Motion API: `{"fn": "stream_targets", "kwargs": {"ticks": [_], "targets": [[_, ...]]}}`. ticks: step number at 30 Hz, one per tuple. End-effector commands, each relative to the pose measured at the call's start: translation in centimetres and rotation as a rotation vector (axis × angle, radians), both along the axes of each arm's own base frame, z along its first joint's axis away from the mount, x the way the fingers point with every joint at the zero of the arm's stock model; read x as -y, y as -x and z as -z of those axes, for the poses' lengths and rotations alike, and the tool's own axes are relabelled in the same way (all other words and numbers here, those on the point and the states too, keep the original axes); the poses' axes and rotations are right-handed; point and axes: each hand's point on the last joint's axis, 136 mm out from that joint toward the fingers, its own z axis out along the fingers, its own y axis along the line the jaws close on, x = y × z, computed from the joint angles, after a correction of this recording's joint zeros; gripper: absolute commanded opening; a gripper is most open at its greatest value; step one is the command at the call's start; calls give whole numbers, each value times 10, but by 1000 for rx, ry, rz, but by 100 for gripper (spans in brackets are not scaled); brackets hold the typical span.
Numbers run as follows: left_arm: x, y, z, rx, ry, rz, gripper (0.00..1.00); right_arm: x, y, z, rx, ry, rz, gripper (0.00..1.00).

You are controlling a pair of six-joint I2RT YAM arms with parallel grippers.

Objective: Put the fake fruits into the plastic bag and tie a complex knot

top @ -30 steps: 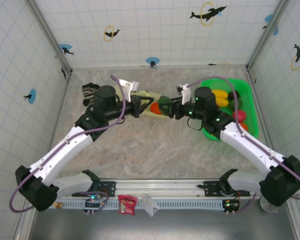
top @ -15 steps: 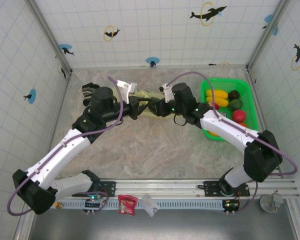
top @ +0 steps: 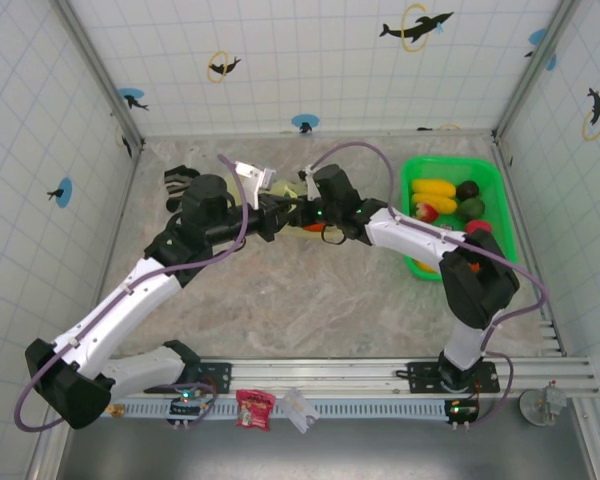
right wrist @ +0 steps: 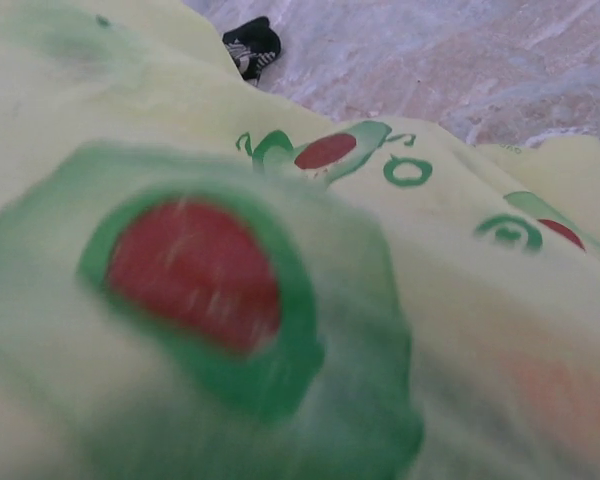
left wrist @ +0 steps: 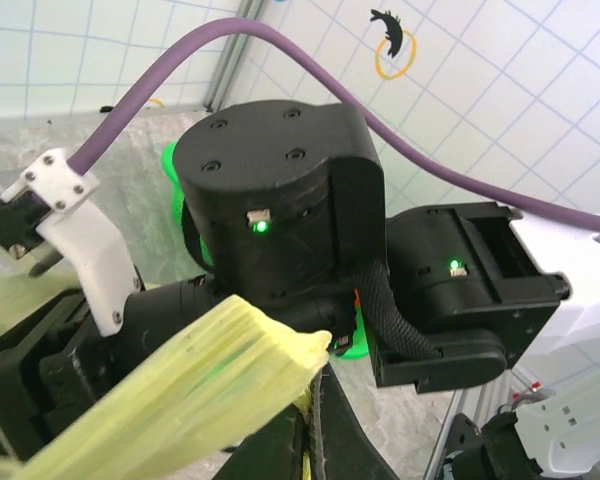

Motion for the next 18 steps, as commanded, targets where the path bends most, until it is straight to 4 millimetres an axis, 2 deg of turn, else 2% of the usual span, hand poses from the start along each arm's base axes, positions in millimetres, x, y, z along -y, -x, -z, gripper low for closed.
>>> {"fn": "stream_targets", "kwargs": {"ticks": [1,5,8,15,18], "targets": [[-3,-5,10,0,-28,-15,0,-5,-13,-11,46,-53,84,83],[-5,-6,12,-4,-30,-25,0,6,-12,-10,65,-28,108,86],[-6,-7,14,-6,-30,-32,0,16,-10,-13,70,-38,113,83],[-7,-7,16,-7,-34,-37,0,35,2,-30,106,-55,104,56],[-8,-7,17,-7,-36,-40,0,45,11,-37,119,-56,98,49]]}}
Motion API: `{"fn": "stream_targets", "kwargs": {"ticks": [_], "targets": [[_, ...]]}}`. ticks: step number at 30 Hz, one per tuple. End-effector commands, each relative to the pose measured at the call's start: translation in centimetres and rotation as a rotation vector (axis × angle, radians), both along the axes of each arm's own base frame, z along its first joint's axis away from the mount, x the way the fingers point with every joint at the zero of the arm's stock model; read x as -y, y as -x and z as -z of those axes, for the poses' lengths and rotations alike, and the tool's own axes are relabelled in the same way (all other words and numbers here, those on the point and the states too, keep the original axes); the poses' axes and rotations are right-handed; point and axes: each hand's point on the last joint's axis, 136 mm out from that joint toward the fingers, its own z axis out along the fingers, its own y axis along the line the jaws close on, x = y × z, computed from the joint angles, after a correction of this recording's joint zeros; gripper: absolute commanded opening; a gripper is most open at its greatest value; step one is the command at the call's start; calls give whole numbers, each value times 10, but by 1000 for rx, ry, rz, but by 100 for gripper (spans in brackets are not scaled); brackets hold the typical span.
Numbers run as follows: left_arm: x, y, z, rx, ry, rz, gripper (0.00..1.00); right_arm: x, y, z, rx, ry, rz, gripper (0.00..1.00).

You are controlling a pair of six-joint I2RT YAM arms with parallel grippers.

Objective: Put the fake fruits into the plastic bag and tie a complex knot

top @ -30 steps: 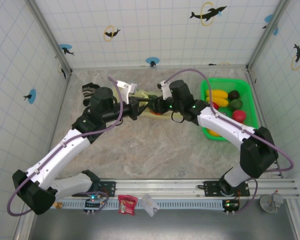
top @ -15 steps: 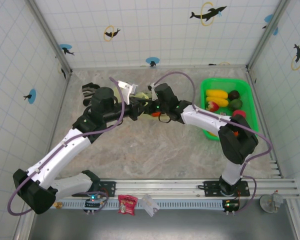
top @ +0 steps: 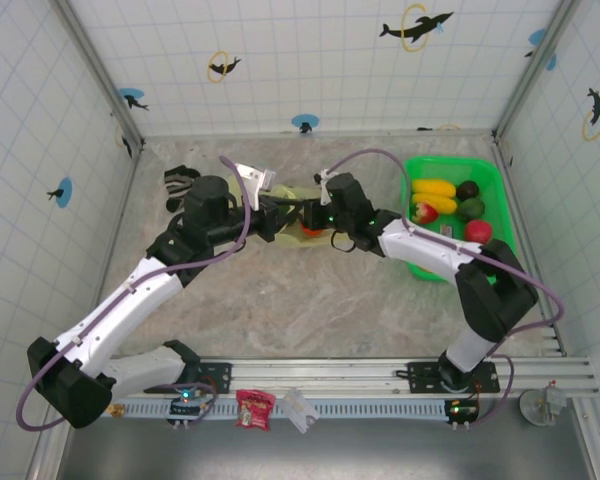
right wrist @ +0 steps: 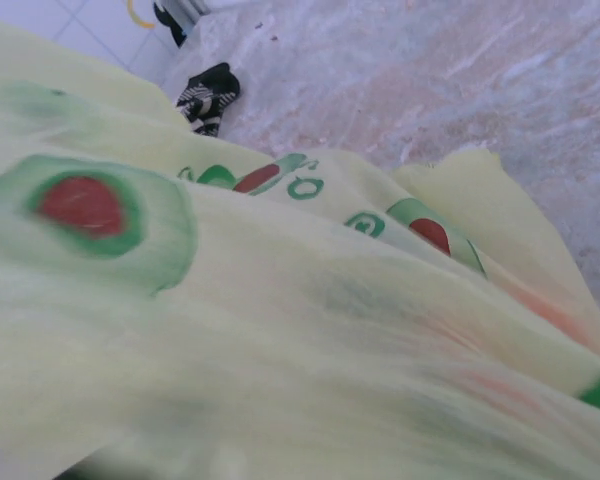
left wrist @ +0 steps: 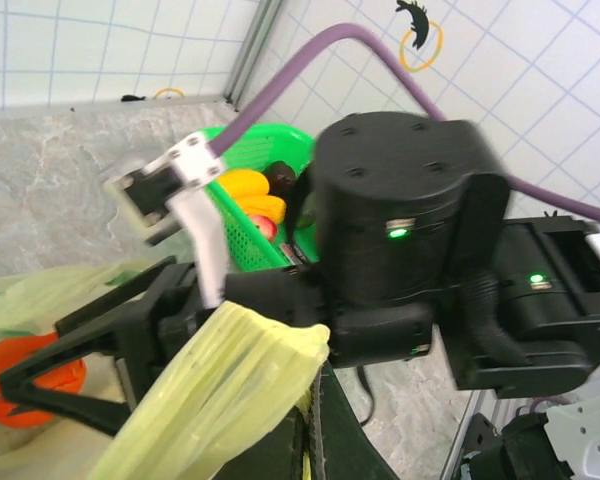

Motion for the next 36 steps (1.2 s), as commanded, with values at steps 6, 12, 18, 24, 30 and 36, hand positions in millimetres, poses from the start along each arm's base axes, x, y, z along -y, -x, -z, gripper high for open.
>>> {"fn": "stream_targets", "kwargs": {"ticks": [6,12,18,24,30,36], "targets": [[-6,-3,9,1,-22,-23,0,11,23,-56,82,-109,-90,43],[-4,-5,6,0,-13,-23,0,40,24,-110,143,-269,-48,43],[-2,-5,6,-7,-10,-15,0,94,12,-158,178,-460,34,46],[-2,-3,0,0,-1,-9,0,177,-15,-129,123,-375,311,47],[-2,0,-2,-1,10,5,0,282,-18,-25,-126,-122,741,56],[1,1,-7,11,9,21,0,321,-16,41,-369,-209,1047,62]]}}
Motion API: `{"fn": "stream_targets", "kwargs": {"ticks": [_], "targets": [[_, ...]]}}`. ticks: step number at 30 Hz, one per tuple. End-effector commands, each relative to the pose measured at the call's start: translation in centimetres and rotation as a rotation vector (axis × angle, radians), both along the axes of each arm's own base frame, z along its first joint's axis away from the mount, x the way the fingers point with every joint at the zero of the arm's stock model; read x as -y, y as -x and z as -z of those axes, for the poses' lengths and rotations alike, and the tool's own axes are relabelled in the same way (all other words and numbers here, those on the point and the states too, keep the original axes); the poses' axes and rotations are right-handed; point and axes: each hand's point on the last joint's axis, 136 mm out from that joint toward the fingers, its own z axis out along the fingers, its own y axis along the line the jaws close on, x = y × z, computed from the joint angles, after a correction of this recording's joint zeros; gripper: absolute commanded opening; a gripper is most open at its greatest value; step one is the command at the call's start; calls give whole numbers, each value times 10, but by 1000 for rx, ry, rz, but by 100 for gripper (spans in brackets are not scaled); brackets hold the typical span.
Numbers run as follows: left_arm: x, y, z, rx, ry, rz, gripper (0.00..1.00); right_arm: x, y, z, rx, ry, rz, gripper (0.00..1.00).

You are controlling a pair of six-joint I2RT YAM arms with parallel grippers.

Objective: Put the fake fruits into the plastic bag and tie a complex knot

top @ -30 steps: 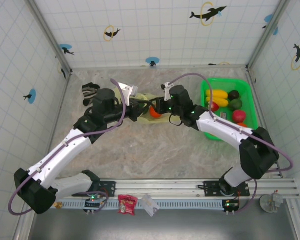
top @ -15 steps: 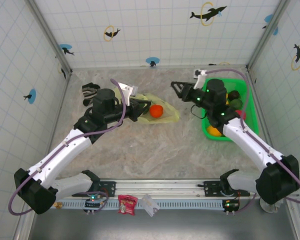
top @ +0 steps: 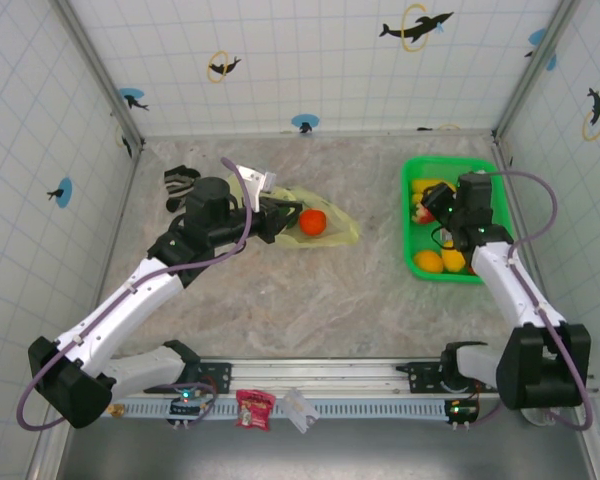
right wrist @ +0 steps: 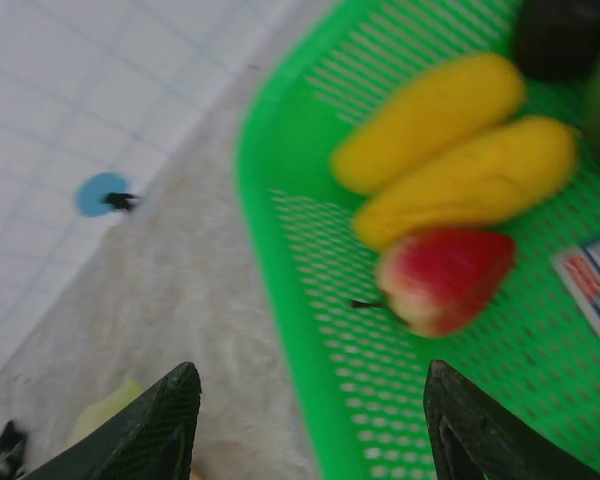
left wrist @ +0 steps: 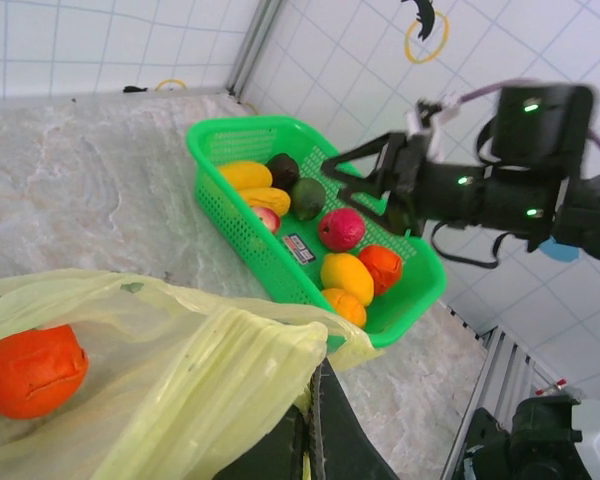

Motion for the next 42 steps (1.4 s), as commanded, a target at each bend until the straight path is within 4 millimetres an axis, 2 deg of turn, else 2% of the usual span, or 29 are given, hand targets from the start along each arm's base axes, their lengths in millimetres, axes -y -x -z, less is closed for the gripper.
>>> {"fn": "stream_targets", "kwargs": {"ticks": [1,10,20,27,32,35,38,42], "targets": [[0,0,-13,21,16,16,0,11,5,31,-112,-89,158,62],[-3,1,-12,32,-10,13,0,10,-22,73,-225,-296,280,69],[-1,0,-11,30,-16,17,0,11,-54,91,-248,-330,317,74],[0,-2,-11,27,-19,17,0,13,-64,115,-305,-317,335,74],[0,-3,-12,27,-18,16,0,14,-60,131,-364,-276,333,71],[0,-3,-13,27,-18,14,0,16,-56,132,-367,-271,330,66],[-1,-3,-13,26,-19,10,0,18,-52,122,-335,-255,317,61],[-1,-4,-14,27,-19,7,0,19,-50,92,-256,-225,272,61]]}}
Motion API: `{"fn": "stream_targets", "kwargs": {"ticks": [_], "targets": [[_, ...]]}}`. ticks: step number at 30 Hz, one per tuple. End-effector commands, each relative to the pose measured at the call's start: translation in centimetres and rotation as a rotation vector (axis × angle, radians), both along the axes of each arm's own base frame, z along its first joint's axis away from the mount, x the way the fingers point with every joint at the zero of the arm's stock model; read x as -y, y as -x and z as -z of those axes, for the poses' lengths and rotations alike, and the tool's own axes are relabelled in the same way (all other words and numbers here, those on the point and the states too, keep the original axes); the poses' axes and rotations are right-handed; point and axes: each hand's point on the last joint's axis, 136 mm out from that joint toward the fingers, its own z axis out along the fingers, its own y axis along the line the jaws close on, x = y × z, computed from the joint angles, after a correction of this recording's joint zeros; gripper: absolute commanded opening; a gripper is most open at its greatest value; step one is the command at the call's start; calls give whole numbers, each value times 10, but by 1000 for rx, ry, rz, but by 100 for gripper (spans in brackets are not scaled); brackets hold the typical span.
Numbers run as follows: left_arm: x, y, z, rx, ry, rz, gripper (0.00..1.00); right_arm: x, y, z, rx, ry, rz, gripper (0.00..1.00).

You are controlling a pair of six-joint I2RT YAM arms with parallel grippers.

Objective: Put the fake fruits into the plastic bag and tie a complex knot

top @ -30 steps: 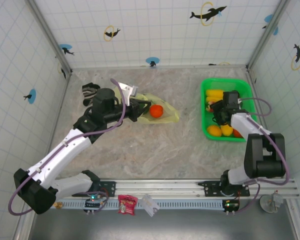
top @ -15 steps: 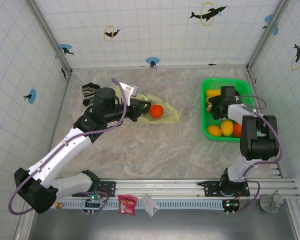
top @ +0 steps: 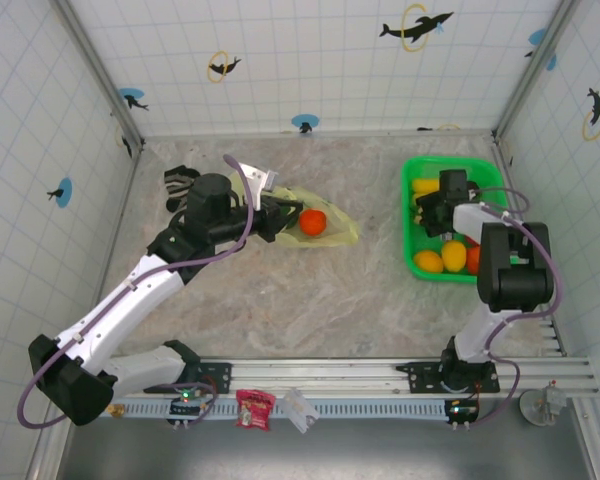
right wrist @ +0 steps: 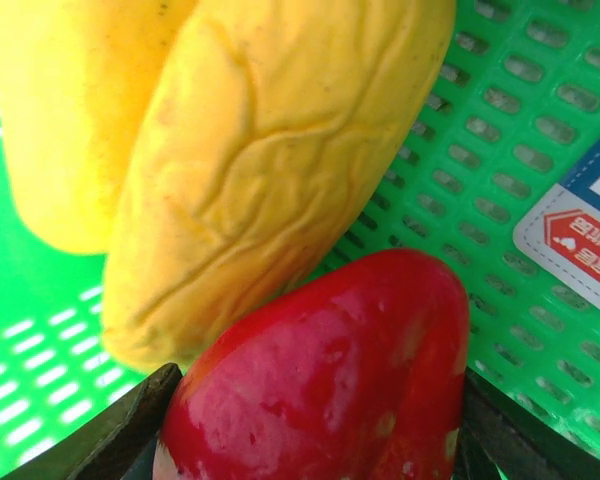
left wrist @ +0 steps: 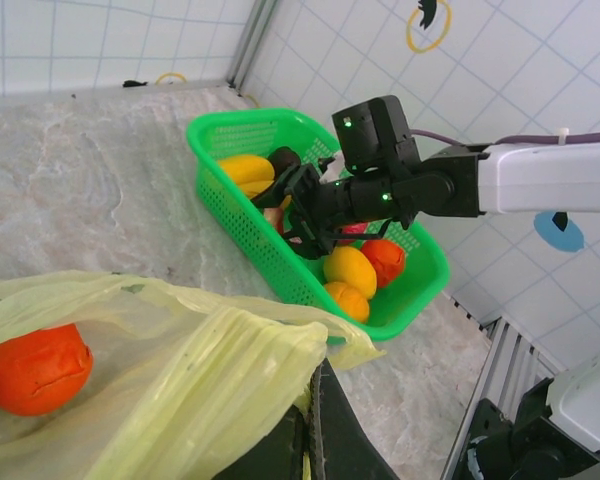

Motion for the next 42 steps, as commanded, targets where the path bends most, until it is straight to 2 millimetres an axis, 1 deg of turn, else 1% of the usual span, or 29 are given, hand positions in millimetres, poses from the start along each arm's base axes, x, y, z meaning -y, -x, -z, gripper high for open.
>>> {"fn": "stream_targets", "kwargs": {"ticks": [1,2,5,8,11,12,13,14,15,16,18,20,23,25,27,29,34,38,41,42], "targets": [[-2,-2,-13,25,9,-3,0,6,4,-37,96,55,-35,61],[-2,-2,-13,24,10,-3,0,4,4,-47,128,68,-61,61],[-2,-2,-13,22,11,-2,0,-11,6,-86,267,111,-187,58],[-2,-2,-14,23,13,-3,0,-38,10,-130,426,140,-358,56],[-3,-2,-15,25,13,-6,0,-79,21,-177,612,174,-556,55],[-3,-2,-15,25,12,-9,0,-97,27,-197,698,172,-629,55],[-3,-2,-14,25,12,-9,0,-118,35,-216,785,168,-710,54],[-3,-2,-14,22,11,-9,0,-135,44,-230,851,165,-772,54],[-3,-2,-13,22,11,-9,0,-156,57,-245,918,151,-860,54],[-3,-2,-14,21,13,-9,0,-175,68,-258,974,152,-932,54],[-4,-2,-13,19,12,-11,0,-203,84,-268,1018,167,-1048,54],[-4,-2,-13,20,13,-15,0,-225,94,-270,1026,158,-1141,54],[-6,-1,-14,23,13,-22,0,-255,108,-262,1012,116,-1246,53],[-7,-1,-14,24,12,-26,0,-273,119,-250,981,130,-1308,53],[-8,-1,-14,24,10,-30,0,-283,126,-234,937,182,-1349,52],[-9,0,-14,23,9,-30,0,-292,132,-223,916,201,-1384,52],[-9,1,-15,28,10,-24,0,-301,128,-195,820,287,-1387,53],[-7,3,-15,31,15,-8,0,-312,116,-174,747,333,-1379,51],[-7,4,-15,35,15,-5,0,-327,107,-165,724,347,-1376,51],[-7,3,-15,36,16,-6,0,-335,105,-162,722,346,-1383,51]]}}
